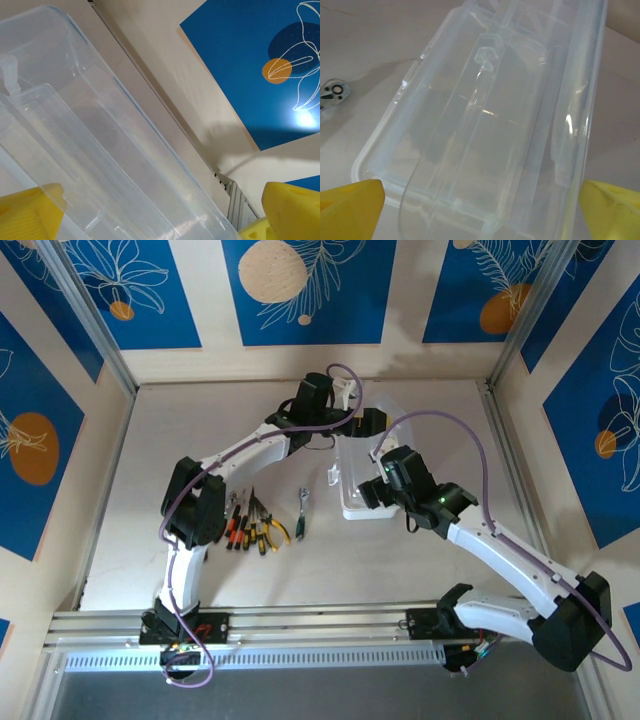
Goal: Pack the tool kit
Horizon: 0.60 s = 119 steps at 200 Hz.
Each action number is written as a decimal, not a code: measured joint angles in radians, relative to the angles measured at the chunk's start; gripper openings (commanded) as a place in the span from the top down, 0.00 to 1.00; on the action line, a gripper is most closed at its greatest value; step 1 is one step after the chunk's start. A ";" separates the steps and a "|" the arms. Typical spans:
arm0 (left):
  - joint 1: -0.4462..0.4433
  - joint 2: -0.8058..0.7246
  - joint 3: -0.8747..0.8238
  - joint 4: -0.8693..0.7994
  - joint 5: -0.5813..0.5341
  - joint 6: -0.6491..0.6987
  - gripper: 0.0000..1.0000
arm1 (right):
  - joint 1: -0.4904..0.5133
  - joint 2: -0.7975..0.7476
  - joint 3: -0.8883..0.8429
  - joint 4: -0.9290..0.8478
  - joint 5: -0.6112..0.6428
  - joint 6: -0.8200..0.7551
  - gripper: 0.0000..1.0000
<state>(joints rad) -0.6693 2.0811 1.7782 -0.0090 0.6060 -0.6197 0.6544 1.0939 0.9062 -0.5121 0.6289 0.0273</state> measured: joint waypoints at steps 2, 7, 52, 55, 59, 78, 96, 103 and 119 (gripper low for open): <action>0.000 0.000 0.000 0.000 0.000 0.000 0.00 | 0.000 0.002 0.000 0.001 0.002 0.000 0.02; 0.000 0.000 0.001 -0.003 0.000 0.000 0.00 | 0.000 0.010 0.000 0.004 0.012 -0.001 0.04; 0.000 0.000 0.001 -0.029 0.000 0.035 0.00 | -0.026 0.035 0.000 0.022 0.048 0.010 0.20; 0.000 0.000 0.001 -0.032 0.000 0.038 0.00 | -0.027 0.035 0.000 0.021 0.049 0.007 0.21; 0.000 0.000 0.001 -0.037 -0.001 0.047 0.00 | -0.029 0.035 0.000 0.022 0.050 0.008 0.23; 0.008 -0.006 0.001 -0.069 -0.005 0.077 0.00 | -0.039 0.029 0.000 0.023 0.060 0.008 0.28; 0.019 -0.033 -0.002 -0.135 -0.024 0.130 0.00 | -0.050 0.016 0.000 0.023 0.064 0.008 0.30; 0.024 -0.051 -0.004 -0.165 -0.035 0.152 0.00 | -0.054 0.010 0.000 0.022 0.064 0.009 0.30; 0.042 -0.104 -0.027 -0.222 -0.067 0.202 0.00 | -0.058 0.000 0.000 0.019 0.064 0.011 0.31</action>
<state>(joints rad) -0.6277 1.9770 1.7515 -0.2314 0.5388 -0.4175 0.5968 1.0935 0.9062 -0.4927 0.6930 0.0387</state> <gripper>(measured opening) 0.998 0.698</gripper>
